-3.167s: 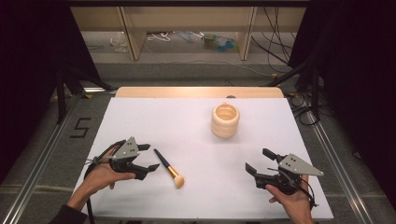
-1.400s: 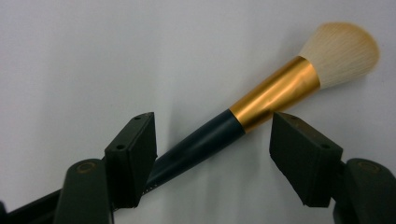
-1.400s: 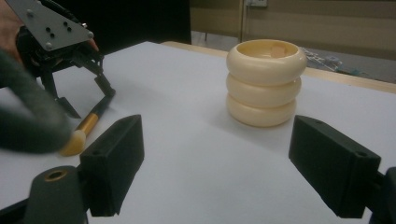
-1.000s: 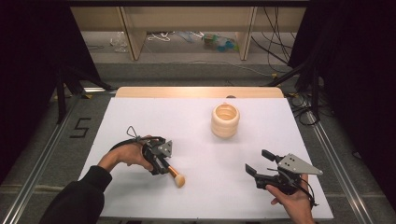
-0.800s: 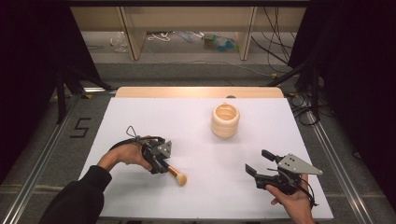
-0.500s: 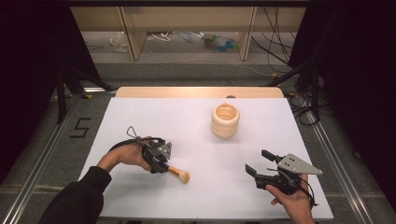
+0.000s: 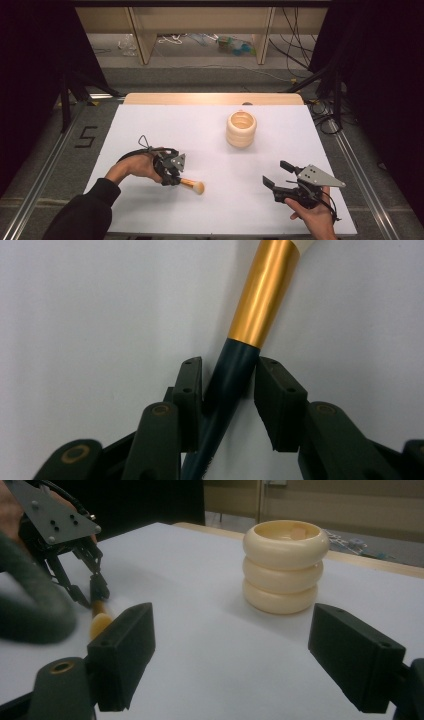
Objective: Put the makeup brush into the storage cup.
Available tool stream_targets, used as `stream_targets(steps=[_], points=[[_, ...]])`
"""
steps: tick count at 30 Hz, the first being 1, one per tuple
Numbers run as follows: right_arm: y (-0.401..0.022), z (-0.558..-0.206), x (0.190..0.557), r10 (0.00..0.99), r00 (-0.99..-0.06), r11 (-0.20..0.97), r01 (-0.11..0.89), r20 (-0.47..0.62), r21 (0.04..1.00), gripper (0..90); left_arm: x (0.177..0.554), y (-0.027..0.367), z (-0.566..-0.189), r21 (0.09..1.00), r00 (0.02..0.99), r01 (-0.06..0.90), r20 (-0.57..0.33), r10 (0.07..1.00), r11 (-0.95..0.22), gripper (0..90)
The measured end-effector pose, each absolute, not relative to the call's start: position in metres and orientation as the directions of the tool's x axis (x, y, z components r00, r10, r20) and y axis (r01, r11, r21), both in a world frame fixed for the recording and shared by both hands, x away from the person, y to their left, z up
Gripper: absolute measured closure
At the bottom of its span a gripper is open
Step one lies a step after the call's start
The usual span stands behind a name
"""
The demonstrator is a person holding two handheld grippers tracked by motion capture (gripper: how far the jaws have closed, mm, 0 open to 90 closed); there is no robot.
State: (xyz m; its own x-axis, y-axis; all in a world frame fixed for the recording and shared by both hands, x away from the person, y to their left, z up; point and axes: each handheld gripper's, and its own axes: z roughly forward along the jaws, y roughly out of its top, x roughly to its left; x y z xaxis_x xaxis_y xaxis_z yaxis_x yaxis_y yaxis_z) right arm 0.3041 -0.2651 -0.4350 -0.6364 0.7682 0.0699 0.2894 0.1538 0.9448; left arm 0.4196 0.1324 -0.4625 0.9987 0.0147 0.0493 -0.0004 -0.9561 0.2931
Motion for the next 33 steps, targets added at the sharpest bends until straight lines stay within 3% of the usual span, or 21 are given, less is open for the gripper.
stream_targets(steps=[10,33], points=[[-0.2645,-0.4358,0.3046,0.764,-0.64,0.138,0.283,0.08,0.949,20.0,0.4197,0.1283,-0.4615,0.261,1.0,-0.013,0.03,-0.005,-0.965,70.9],[-0.2649,-0.4357,0.3048,0.765,-0.64,0.149,0.285,0.072,0.947,20.3,0.4172,0.1211,-0.4597,0.205,0.999,0.003,0.034,0.01,-0.979,74.3]])
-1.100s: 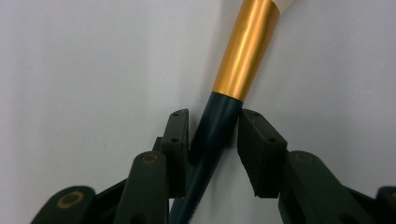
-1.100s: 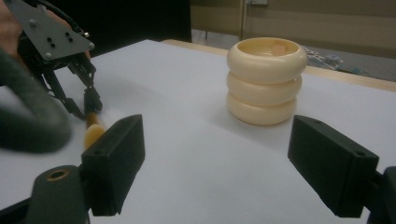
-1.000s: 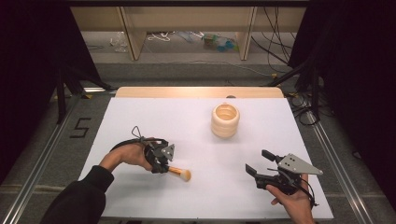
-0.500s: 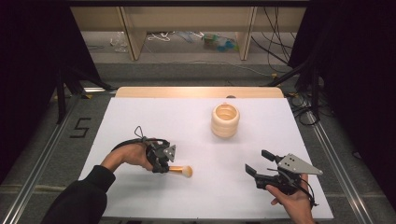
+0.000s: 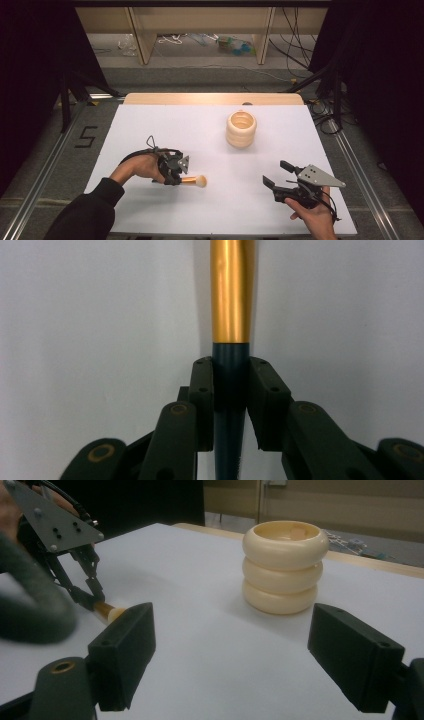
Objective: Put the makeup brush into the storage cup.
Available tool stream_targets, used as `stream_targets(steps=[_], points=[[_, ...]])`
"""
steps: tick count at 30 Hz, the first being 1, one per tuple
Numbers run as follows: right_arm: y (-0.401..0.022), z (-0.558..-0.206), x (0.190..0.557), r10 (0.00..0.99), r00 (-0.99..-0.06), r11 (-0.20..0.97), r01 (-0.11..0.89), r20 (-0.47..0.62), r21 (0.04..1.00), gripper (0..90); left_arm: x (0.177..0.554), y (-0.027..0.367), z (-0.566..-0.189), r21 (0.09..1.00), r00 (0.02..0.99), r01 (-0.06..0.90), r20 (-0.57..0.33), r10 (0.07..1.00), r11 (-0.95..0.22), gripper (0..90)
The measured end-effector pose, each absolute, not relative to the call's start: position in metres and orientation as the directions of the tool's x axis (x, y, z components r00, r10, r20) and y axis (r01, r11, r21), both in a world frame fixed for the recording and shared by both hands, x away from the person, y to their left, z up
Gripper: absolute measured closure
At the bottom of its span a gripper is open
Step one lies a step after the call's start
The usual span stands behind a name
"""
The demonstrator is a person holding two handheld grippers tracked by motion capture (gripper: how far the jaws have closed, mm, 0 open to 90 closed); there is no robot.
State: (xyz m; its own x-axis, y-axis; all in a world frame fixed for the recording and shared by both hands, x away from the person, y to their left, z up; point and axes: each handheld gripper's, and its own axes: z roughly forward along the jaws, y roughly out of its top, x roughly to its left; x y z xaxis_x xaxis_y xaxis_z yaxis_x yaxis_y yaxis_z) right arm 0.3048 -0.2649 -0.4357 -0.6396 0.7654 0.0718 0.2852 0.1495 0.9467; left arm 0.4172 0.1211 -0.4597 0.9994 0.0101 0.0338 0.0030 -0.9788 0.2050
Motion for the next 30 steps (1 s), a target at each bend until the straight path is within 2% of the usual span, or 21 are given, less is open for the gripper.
stream_targets(steps=[21,30], points=[[-0.2654,-0.4352,0.3042,0.77,-0.635,0.156,0.28,0.061,0.947,20.3,0.4157,0.115,-0.4585,0.165,0.999,0.006,0.044,0.013,-0.986,74.5],[-0.2656,-0.4351,0.304,0.771,-0.634,0.156,0.284,0.063,0.946,20.4,0.4151,0.1167,-0.4514,0.2,0.998,-0.008,0.065,0.005,-0.98,74.5]])
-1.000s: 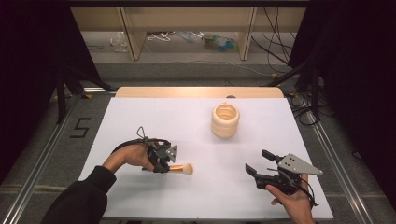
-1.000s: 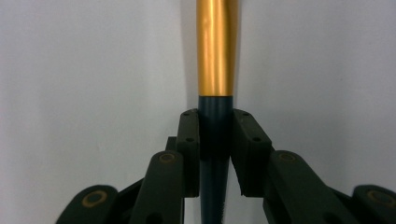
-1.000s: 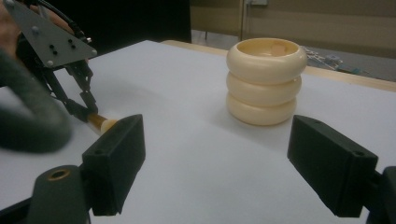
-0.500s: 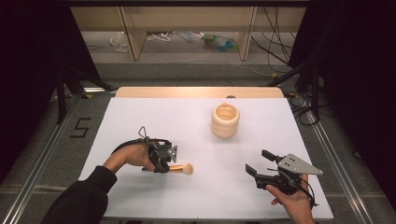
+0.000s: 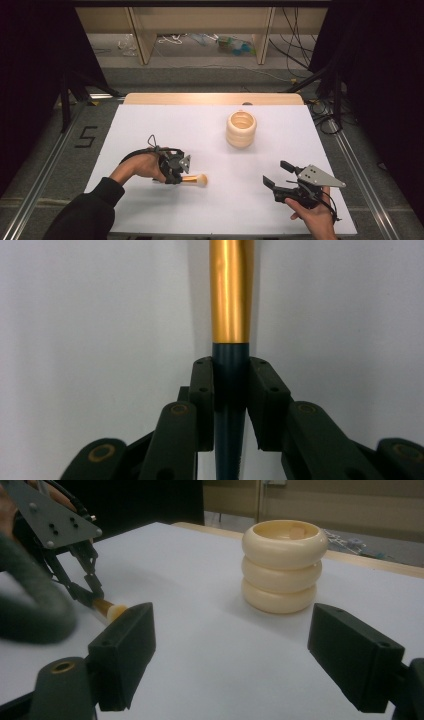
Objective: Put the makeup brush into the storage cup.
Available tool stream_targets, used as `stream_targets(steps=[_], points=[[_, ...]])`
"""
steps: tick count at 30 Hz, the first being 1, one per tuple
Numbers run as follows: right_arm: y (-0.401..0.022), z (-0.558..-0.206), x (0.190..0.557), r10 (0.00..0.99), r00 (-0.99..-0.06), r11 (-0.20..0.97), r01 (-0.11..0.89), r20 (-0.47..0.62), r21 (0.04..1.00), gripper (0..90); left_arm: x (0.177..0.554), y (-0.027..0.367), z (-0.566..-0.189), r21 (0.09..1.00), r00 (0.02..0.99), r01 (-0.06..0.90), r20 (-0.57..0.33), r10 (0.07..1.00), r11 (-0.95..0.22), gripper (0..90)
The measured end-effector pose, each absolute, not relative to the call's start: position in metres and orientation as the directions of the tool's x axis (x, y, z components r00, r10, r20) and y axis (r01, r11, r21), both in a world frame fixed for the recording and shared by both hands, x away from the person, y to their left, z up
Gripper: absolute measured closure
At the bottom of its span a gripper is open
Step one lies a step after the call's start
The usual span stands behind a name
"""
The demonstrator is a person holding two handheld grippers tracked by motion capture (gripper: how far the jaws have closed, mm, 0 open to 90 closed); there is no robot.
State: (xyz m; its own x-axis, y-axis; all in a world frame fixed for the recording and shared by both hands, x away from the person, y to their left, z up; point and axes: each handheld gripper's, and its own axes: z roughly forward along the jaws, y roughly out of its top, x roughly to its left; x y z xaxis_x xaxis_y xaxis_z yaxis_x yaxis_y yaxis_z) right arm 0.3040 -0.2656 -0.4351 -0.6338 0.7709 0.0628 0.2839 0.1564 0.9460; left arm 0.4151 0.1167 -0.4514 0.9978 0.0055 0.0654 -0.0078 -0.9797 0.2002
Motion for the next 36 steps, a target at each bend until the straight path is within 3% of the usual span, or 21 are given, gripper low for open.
stream_targets(steps=[13,21,28,36], points=[[-0.266,-0.435,0.304,0.771,-0.633,0.151,0.29,0.071,0.945,20.4,0.42,0.128,-0.429,0.313,0.979,0.005,0.191,0.068,-0.95,74.5],[-0.264,-0.437,0.305,0.768,-0.636,0.139,0.276,0.072,0.951,20.4,0.427,0.136,-0.416,0.501,0.95,0.106,0.203,0.236,-0.859,74.5],[-0.265,-0.436,0.304,0.766,-0.638,0.137,0.281,0.079,0.95,20.4,0.437,0.142,-0.41,0.687,0.871,0.23,0.171,0.46,-0.689,74.5],[-0.265,-0.436,0.305,0.768,-0.636,0.138,0.279,0.075,0.95,20.4,0.444,0.145,-0.399,0.828,0.802,0.25,0.114,0.586,-0.502,74.5]])
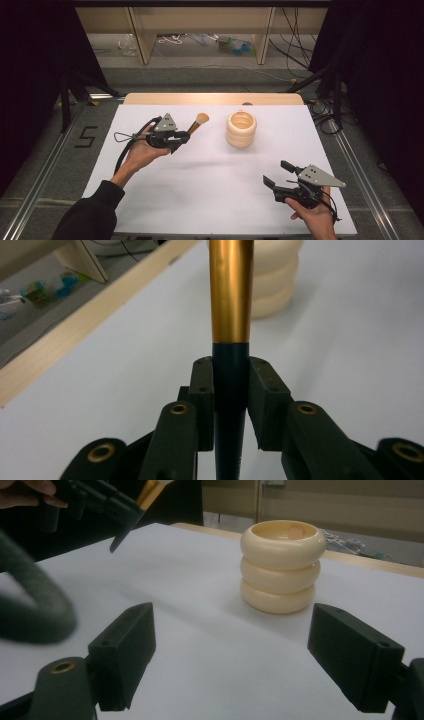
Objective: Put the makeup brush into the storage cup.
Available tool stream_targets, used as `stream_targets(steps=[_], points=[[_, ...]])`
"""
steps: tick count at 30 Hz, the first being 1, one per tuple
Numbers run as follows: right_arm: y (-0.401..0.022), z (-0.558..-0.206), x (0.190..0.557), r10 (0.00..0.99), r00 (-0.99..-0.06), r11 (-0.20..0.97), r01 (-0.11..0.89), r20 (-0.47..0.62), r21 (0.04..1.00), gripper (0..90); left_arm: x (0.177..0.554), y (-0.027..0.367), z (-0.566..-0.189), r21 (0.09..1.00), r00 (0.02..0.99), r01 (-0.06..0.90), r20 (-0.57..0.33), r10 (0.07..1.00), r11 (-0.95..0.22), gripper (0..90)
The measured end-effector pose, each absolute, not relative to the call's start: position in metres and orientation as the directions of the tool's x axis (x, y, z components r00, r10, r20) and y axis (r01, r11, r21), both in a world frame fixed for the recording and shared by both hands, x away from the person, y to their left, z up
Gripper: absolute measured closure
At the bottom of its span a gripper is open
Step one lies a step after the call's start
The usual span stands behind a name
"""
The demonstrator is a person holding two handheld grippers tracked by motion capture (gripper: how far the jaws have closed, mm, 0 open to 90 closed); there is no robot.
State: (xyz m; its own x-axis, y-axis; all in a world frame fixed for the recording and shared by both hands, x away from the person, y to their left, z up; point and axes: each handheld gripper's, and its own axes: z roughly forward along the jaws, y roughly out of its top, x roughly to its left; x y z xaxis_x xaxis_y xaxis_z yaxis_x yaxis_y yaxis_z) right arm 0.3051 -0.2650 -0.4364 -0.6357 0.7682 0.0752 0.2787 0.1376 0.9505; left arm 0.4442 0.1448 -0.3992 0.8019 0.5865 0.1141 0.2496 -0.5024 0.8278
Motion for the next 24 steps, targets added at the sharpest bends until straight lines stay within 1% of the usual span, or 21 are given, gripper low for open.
stream_targets(steps=[1,2,3,5,6,8,9,13,24], points=[[-0.265,-0.436,0.305,0.768,-0.636,0.135,0.276,0.075,0.952,20.4,0.444,0.145,-0.397,0.834,0.798,0.257,0.101,0.594,-0.487,74.5],[-0.265,-0.436,0.305,0.767,-0.636,0.135,0.284,0.081,0.949,20.4,0.444,0.143,-0.397,0.855,0.785,0.258,0.085,0.613,-0.449,74.5],[-0.265,-0.436,0.305,0.767,-0.636,0.135,0.284,0.082,0.949,20.4,0.445,0.143,-0.395,0.864,0.783,0.246,0.09,0.616,-0.439,74.5],[-0.265,-0.436,0.305,0.768,-0.636,0.135,0.276,0.075,0.952,20.4,0.445,0.142,-0.394,0.886,0.764,0.246,0.071,0.642,-0.392,74.5],[-0.265,-0.436,0.305,0.767,-0.636,0.136,0.283,0.08,0.949,20.4,0.447,0.142,-0.392,0.897,0.76,0.256,0.044,0.648,-0.36,74.5],[-0.265,-0.436,0.304,0.769,-0.635,0.14,0.282,0.076,0.949,20.4,0.448,0.141,-0.391,0.909,0.749,0.248,0.038,0.661,-0.333,74.5],[-0.266,-0.435,0.304,0.77,-0.634,0.146,0.284,0.071,0.948,20.4,0.449,0.139,-0.391,0.915,0.745,0.258,0.016,0.666,-0.31,74.5],[-0.266,-0.435,0.304,0.767,-0.637,0.147,0.284,0.072,0.947,20.4,0.45,0.137,-0.39,0.937,0.716,0.225,0.029,0.697,-0.269,74.5],[-0.266,-0.435,0.304,0.765,-0.639,0.145,0.283,0.074,0.948,20.4,0.46,0.125,-0.391,0.961,0.676,0.223,-0.033,0.736,-0.162,74.5]])
